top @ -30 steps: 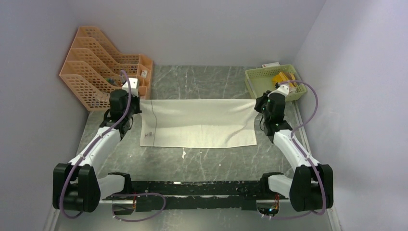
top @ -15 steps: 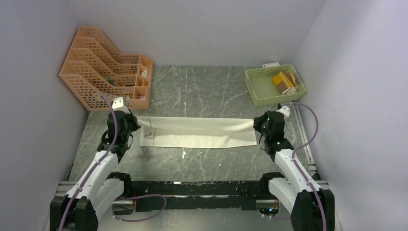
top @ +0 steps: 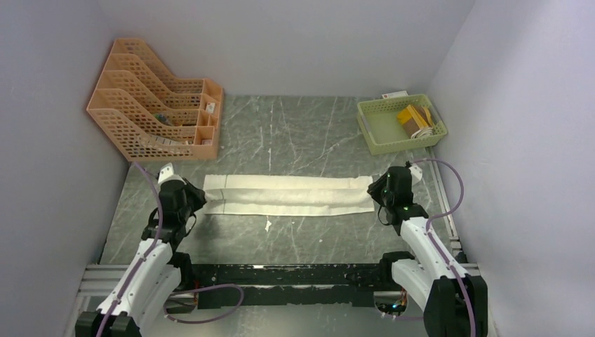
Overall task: Roll the towels
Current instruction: Fold the towel at the center of the board.
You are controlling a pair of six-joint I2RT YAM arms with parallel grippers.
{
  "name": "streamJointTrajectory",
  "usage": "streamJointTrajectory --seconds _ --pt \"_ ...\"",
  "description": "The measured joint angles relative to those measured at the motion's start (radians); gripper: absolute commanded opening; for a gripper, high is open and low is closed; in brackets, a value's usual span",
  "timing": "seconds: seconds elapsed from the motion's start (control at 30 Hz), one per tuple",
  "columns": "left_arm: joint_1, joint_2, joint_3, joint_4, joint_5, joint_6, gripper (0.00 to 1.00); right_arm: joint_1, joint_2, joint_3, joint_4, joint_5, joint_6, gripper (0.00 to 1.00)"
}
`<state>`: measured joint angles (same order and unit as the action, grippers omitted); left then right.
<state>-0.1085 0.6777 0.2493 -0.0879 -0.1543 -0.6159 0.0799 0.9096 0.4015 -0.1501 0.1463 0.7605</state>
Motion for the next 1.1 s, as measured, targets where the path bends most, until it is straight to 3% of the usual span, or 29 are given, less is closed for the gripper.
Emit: streamJointTrajectory --seconds 0.07,0.1,0.17,0.3,0.43,0.57,0.7,0.93,1.1 --pt "-0.002 -0.026 0.0 -0.037 0.002 -0.033 0.83 -0.002 0.0 0.0 -0.021 0.005 0.01 0.57" --pt "-0.005 -0.04 0.0 -0.054 0.001 -0.044 0.98 -0.002 -0.004 0.0 -0.032 0.009 0.016 0.65" --pt "-0.007 -0.064 0.004 -0.09 -0.005 -0.071 0.99 -0.002 -0.016 0.0 -0.056 0.027 0.026 0.74" --pt "-0.008 -0.08 0.067 -0.172 -0.057 -0.083 1.0 -0.002 -0.071 0.016 -0.116 0.093 0.052 0.78" --pt "-0.011 -0.064 0.187 -0.168 -0.069 -0.042 1.0 -0.002 -0.15 0.05 -0.116 0.14 0.059 0.9" --pt "-0.015 0.095 0.325 -0.119 0.076 -0.011 0.94 0.008 -0.136 0.093 -0.032 0.096 0.026 0.87" --pt "-0.106 0.389 0.451 -0.128 0.167 0.011 0.93 0.089 0.035 0.209 -0.006 0.057 -0.046 0.82" --pt "-0.426 0.836 0.715 -0.263 0.154 0.095 0.92 0.459 0.462 0.522 -0.061 0.116 -0.23 0.84" --pt "-0.514 0.994 0.824 -0.311 0.101 0.111 0.92 0.534 0.694 0.615 -0.119 0.104 -0.282 0.84"
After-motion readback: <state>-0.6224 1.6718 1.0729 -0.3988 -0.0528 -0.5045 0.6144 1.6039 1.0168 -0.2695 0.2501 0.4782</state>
